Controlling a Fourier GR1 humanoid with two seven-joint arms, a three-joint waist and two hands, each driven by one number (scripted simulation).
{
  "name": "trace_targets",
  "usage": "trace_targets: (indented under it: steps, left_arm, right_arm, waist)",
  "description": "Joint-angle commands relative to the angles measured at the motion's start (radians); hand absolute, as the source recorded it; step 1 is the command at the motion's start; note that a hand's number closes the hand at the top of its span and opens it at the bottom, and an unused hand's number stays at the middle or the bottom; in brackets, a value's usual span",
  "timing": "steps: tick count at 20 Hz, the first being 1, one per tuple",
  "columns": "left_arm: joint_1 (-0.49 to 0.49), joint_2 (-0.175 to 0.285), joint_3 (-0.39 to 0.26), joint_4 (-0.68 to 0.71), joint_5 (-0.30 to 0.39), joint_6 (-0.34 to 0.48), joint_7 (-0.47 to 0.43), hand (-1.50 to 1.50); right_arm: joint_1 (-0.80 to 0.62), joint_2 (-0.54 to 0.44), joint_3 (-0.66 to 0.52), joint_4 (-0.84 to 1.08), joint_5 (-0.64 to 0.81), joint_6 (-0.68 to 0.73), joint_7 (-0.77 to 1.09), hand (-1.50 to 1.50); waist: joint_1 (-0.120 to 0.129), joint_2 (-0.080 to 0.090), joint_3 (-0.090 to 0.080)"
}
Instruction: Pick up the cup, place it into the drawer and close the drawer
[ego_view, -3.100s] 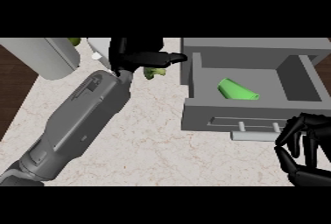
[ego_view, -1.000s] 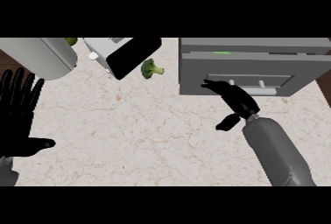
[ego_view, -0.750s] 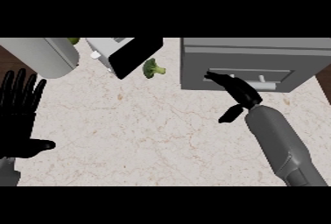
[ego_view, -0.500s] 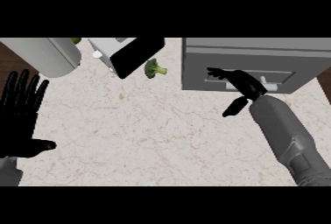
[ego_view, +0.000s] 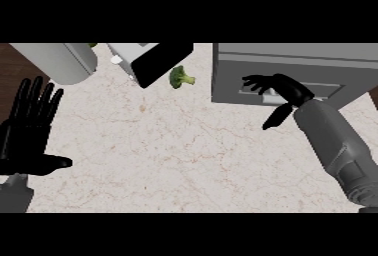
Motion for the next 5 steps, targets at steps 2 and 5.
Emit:
trace_targets:
  steps: [2, 5]
  left_arm:
    - [-0.029, -0.008, 0.003, 0.014, -0.011, 0.002, -0.001, -1.5]
    - [-0.025, -0.012, 0.004, 0.006, -0.02, 0.018, 0.002, -1.5]
  right_arm:
    - [-0.082, -0.054, -0.027, 0.079, 0.009, -0.039, 0.105, -1.5]
    - [-0.091, -0.058, -0.039, 0.086, -0.006, -0.046, 0.096, -1.5]
  waist:
    - [0.019, 0.034, 0.009]
    - [0.022, 0.032, 0.009]
